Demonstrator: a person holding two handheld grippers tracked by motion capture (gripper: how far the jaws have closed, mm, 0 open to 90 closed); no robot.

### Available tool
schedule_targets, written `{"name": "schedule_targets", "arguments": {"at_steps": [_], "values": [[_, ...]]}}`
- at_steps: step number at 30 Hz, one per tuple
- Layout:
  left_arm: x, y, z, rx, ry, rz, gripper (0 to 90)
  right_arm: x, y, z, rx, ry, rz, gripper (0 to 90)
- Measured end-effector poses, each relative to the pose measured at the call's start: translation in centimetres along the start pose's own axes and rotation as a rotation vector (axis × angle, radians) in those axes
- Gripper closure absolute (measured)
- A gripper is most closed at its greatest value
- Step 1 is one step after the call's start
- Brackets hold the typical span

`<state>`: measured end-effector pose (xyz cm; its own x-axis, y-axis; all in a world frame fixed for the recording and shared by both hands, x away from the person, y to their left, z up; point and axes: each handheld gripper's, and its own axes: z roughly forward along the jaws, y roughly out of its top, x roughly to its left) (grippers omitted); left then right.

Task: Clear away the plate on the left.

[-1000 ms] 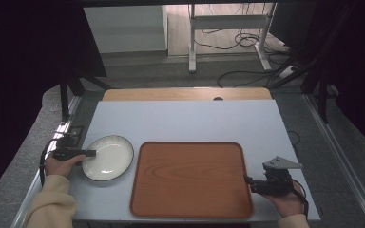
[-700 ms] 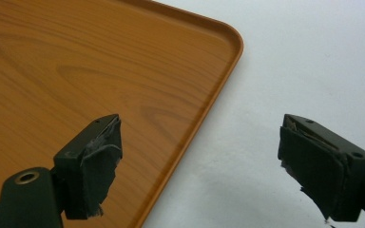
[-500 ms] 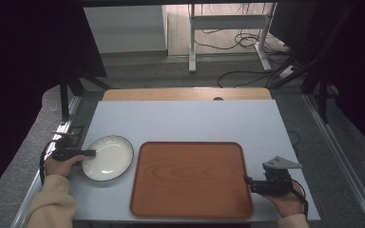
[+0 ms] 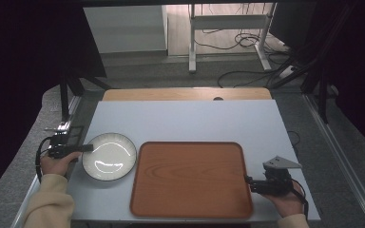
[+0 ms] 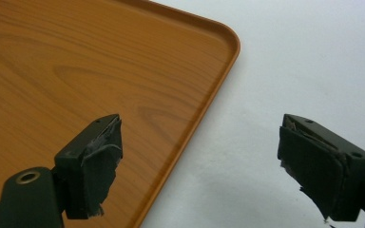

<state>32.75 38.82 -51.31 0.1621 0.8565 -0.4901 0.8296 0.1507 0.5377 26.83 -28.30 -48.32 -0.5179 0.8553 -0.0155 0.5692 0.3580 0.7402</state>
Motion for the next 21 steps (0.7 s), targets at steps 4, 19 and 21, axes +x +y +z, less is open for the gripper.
{"name": "schedule_targets", "arguments": {"at_steps": [4,19,21], "values": [[-0.42,0.14,-0.13,-0.011,0.004,0.012,83.6,0.0,0.01,-0.05,0.001,-0.003,0.002,15.6],[-1.01,0.37,-0.59,-0.055,-0.049,0.014,81.6,-0.03,0.02,-0.15,-0.002,-0.011,0.002,15.6],[-0.98,0.34,-0.57,-0.056,-0.05,0.011,81.5,-0.04,0.02,-0.17,-0.003,-0.011,0.004,15.5]]}}
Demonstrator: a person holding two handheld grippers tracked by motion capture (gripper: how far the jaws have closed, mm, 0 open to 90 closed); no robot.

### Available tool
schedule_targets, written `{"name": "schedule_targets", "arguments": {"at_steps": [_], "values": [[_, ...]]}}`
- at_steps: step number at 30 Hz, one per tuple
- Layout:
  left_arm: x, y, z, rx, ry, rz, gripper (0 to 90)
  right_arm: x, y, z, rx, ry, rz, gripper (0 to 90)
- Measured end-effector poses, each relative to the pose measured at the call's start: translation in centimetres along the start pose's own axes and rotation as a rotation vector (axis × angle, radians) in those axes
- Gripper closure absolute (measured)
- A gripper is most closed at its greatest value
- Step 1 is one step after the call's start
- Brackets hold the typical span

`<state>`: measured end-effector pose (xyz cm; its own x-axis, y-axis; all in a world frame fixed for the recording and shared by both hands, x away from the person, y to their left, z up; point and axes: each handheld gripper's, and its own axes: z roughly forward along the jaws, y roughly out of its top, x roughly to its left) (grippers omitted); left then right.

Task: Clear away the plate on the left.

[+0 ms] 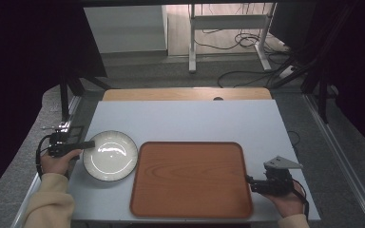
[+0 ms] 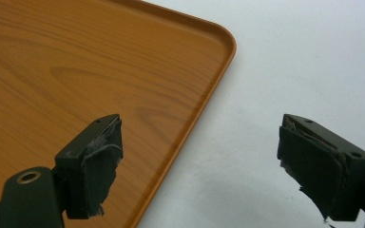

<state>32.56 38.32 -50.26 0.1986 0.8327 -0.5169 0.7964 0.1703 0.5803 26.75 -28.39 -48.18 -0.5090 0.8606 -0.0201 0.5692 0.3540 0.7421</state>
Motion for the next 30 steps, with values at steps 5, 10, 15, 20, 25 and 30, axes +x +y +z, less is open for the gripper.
{"name": "schedule_targets", "arguments": {"at_steps": [5,10,15,20,25,30], "values": [[-0.1,0.0,-0.1,-0.014,-0.001,0.003,81.2,0.0,0.0,0.0,-0.002,-0.001,0.001,15.6],[-0.2,0.1,-0.2,-0.026,-0.007,-0.002,80.7,0.0,0.0,-0.1,-0.003,-0.001,0.002,15.5],[-0.3,0.1,-0.3,-0.039,-0.031,-0.004,80.1,-0.1,0.0,-0.2,-0.005,-0.003,0.003,15.6],[-0.8,0.3,-0.5,-0.044,-0.063,0.014,80.1,-0.1,0.0,-0.2,-0.006,-0.004,0.001,15.6],[-1.3,0.4,-0.7,-0.061,-0.083,0.02,80.1,-0.1,0.0,-0.3,-0.008,-0.007,0.003,15.5],[-1.8,0.6,-0.9,-0.068,-0.103,0.024,79.8,-0.1,0.0,-0.3,-0.01,-0.01,0.005,15.6]]}}
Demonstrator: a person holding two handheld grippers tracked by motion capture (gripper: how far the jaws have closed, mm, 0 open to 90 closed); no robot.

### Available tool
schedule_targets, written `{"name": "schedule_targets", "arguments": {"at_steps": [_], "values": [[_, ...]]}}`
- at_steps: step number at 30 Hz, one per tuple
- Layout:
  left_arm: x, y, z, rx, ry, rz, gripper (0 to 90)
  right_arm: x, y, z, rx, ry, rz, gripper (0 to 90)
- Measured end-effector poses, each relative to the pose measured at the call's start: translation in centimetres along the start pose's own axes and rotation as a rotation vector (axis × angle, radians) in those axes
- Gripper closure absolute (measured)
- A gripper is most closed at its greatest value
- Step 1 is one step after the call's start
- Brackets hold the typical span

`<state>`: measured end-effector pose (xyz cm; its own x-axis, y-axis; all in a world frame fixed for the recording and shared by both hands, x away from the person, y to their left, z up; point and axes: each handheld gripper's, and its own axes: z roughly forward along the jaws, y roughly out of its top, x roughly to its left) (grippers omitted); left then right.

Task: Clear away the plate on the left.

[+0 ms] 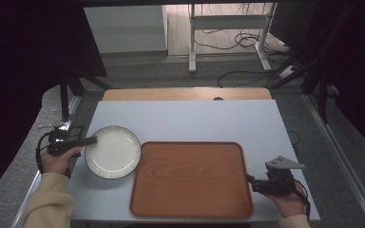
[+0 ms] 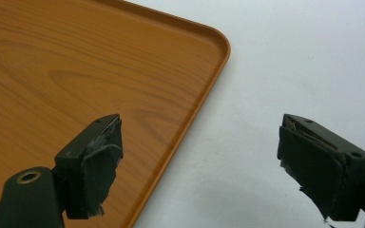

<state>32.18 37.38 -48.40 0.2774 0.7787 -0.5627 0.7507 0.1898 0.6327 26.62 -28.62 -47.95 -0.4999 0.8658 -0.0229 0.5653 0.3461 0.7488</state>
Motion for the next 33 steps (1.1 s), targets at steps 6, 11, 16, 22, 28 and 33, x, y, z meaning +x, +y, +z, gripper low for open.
{"name": "schedule_targets", "arguments": {"at_steps": [6,11,16,22,28,33], "values": [[-1.2,0.3,0.0,-0.011,-0.029,0.02,79.7,0.0,0.0,0.1,0.001,0.002,-0.003,15.6],[-1.9,0.5,-0.1,-0.027,-0.038,0.029,79.5,0.0,0.0,0.0,0.0,0.0,0.0,15.6],[-2.2,0.5,0.1,-0.032,-0.035,0.033,79.4,0.0,0.0,0.0,0.001,-0.001,-0.002,15.6],[-2.6,0.6,0.0,-0.043,-0.061,0.033,79.5,0.0,0.0,0.0,0.003,0.001,-0.004,15.6],[-3.0,0.6,0.0,-0.045,-0.063,0.044,79.3,0.0,0.0,0.0,0.002,0.001,-0.002,15.6],[-3.8,0.8,-0.2,-0.056,-0.065,0.066,79.0,0.0,0.0,0.0,0.002,0.0,-0.002,15.6]]}}
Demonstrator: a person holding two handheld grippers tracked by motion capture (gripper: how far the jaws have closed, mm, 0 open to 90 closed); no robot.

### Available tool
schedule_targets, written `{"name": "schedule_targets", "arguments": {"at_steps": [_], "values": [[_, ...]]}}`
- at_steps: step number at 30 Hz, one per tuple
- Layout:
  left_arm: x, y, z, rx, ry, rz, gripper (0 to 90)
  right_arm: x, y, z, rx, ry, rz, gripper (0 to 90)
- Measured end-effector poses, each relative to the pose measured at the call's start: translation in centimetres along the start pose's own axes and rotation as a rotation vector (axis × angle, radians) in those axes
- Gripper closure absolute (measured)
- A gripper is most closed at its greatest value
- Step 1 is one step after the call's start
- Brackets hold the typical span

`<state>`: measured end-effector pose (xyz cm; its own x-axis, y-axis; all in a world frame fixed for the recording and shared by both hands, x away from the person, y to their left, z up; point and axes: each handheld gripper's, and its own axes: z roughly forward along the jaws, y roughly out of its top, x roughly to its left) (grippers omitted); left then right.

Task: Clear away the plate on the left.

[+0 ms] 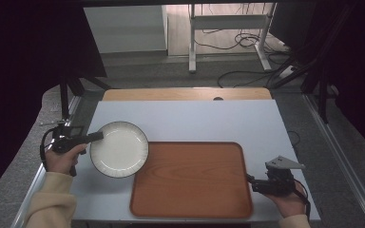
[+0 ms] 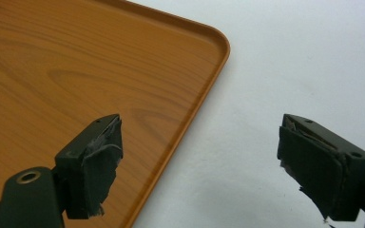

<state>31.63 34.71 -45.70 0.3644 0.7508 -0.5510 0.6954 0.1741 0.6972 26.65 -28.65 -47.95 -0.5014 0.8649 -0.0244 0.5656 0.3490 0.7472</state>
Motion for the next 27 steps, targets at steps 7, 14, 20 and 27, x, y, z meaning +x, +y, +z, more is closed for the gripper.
{"name": "schedule_targets", "arguments": {"at_steps": [7,14,20,27], "values": [[-0.6,0.1,0.1,-0.003,-0.019,0.005,79.0,-0.1,0.0,0.0,-0.002,-0.002,0.003,15.6],[-0.8,0.1,0.3,0.004,-0.032,0.003,78.4,-0.1,0.0,0.0,-0.002,-0.002,0.004,15.5],[-0.8,0.0,0.4,0.0,-0.056,-0.006,78.4,-0.1,0.0,0.0,-0.002,-0.002,0.003,15.6],[-1.3,0.1,0.5,0.003,-0.055,0.009,78.3,-0.1,0.0,0.0,-0.002,-0.002,0.002,15.6]]}}
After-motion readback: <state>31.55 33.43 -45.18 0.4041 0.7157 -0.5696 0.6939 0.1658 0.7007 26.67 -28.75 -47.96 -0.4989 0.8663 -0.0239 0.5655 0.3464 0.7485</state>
